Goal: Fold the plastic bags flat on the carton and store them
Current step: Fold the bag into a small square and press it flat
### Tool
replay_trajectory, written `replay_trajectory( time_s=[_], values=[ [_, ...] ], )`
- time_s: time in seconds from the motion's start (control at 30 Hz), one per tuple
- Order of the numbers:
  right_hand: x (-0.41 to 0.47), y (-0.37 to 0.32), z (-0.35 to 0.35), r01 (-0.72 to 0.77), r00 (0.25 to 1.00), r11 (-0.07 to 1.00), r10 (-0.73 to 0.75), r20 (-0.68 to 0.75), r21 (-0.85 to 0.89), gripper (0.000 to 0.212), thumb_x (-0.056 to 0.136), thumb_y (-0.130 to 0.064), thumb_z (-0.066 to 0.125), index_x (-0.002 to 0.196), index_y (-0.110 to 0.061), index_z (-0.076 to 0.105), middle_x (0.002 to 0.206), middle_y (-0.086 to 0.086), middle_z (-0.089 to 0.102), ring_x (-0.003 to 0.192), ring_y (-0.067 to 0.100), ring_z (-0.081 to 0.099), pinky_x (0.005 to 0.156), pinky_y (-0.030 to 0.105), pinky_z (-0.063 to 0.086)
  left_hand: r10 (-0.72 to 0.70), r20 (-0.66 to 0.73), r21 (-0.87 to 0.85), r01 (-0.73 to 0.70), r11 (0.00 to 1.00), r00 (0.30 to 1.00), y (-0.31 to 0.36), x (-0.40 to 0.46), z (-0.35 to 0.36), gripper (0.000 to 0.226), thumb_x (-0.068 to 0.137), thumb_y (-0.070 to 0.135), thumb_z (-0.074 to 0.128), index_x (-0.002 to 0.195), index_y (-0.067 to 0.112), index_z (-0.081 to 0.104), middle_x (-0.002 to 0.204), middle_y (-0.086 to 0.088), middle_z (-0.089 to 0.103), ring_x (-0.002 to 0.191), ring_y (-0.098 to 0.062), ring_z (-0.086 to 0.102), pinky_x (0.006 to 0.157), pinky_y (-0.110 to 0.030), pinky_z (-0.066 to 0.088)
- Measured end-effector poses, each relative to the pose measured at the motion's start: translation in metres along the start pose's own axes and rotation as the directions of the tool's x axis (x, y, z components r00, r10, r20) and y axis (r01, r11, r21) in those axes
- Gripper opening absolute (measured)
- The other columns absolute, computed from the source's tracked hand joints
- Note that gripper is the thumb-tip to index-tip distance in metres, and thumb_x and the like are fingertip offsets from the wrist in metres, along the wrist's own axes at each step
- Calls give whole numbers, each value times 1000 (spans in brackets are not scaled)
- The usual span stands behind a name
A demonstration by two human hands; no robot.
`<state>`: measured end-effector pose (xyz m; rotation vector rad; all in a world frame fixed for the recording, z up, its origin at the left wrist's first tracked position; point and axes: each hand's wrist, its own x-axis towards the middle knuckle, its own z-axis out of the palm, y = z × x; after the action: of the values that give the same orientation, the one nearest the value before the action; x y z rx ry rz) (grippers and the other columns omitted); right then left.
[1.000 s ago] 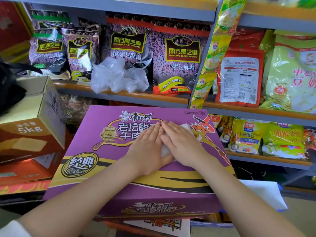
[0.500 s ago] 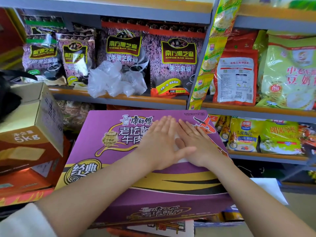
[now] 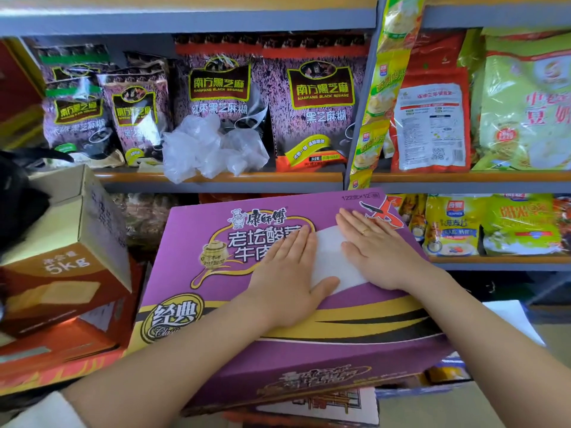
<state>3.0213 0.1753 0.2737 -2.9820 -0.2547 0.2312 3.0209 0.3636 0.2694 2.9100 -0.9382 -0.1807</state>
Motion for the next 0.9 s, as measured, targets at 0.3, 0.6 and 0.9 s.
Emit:
replay_trajectory(
  time_s=[0.3, 0.6, 0.9],
  values=[
    [-25, 8, -2, 215, 977, 977, -214, 10, -9, 76, 79, -72, -5, 146, -36, -4, 154, -17, -9, 142, 1, -13, 114, 25, -12, 110, 54, -24, -109, 994, 992, -13, -20, -11, 90, 78, 73, 15, 146, 19, -9, 154, 1, -18, 141, -11, -15, 115, -28, -8],
    [-86, 36, -5, 303, 951, 951, -298, 89, -61, 110, 60, -83, 40, 146, -37, -9, 147, -18, -27, 132, -6, -26, 105, 17, -20, 331, -69, 33, -330, 943, 941, 35, -42, 5, 99, 70, 74, 41, 144, 11, 25, 149, -6, 10, 138, -22, 12, 107, -46, 4],
    [-116, 174, 13, 464, 879, 825, -382, -286, 323, 39, 78, -28, 62, 115, -16, 67, 128, 3, 59, 117, 12, 51, 99, 29, 43, 234, -232, -351, -305, 885, 944, 171, 8, 16, 54, 79, 19, 40, 132, 15, 47, 130, 3, 54, 121, -8, 45, 100, -16, 33]
  ],
)
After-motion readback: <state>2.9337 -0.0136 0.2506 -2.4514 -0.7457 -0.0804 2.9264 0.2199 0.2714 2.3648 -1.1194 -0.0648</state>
